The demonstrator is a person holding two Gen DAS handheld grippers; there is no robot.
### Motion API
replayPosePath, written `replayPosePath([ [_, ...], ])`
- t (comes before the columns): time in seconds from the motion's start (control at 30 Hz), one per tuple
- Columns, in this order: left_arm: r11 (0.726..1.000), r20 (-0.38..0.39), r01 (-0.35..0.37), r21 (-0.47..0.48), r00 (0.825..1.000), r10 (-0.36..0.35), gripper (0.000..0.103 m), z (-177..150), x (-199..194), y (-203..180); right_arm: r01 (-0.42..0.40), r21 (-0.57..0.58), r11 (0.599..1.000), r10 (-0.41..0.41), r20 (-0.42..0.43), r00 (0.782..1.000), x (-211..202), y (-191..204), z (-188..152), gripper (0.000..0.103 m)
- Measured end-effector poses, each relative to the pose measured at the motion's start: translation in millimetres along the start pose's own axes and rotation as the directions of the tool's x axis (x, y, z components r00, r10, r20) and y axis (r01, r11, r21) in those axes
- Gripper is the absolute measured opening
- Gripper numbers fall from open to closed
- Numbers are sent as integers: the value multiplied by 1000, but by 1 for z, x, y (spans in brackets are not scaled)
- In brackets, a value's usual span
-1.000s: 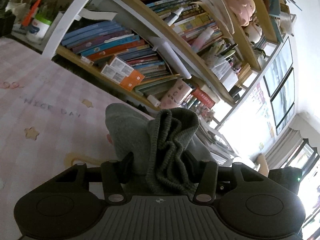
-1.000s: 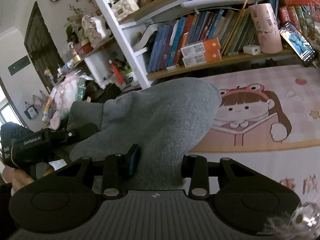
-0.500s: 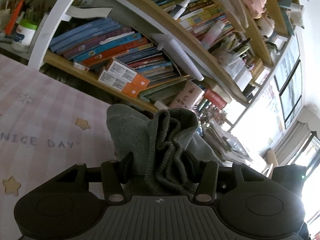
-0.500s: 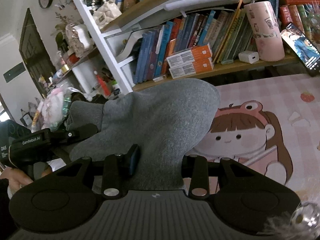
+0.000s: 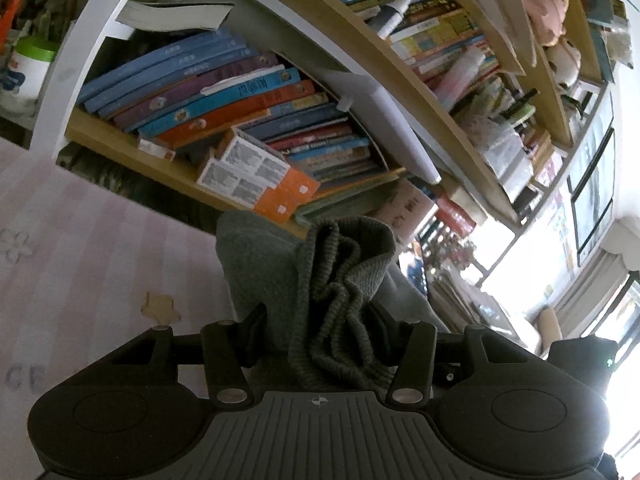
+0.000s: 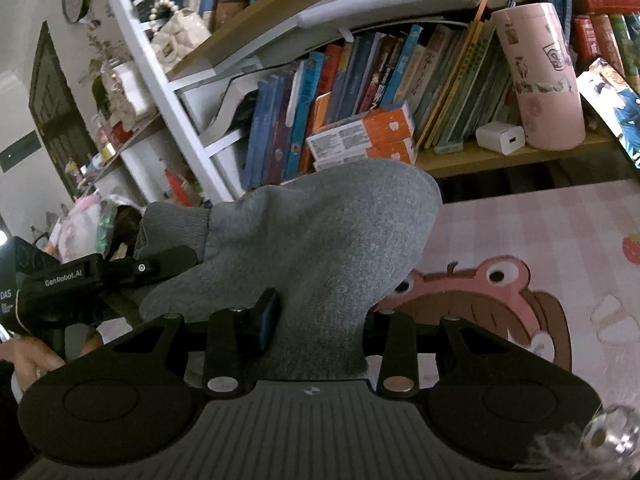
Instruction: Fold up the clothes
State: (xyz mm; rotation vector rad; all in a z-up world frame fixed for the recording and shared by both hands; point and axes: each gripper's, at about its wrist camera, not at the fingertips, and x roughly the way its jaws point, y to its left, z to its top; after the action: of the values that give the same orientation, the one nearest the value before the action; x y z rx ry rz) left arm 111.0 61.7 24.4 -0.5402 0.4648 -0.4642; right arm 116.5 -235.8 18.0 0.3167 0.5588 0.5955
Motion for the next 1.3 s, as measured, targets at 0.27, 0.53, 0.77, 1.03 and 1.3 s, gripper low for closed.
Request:
replayPosePath([
  [0.27, 1000, 18, -14, -11, 1000, 14, 51, 19, 31, 17, -8, 27, 1000, 8, -2, 1000, 34, -23, 21, 34],
  [0.53, 1000, 22, -7, -30, 1000, 8, 51, 24, 62, 37, -4, 71, 997, 4, -4, 1000, 59, -47, 33, 35],
  [0.77, 994, 31, -19, -103, 999, 22, 51, 17, 88, 62, -17, 183, 983, 20, -20, 1000, 86, -80, 34, 35],
  [1.03, 990, 28, -9, -143, 1000, 14, 51, 22, 100, 75, -58, 301, 952, 62, -2, 998, 100, -102, 40, 36],
  [1.3, 992, 37, -44, -119, 998, 49, 67, 19, 98, 74, 28, 228, 973, -31, 8, 1000, 98, -95, 38, 71],
])
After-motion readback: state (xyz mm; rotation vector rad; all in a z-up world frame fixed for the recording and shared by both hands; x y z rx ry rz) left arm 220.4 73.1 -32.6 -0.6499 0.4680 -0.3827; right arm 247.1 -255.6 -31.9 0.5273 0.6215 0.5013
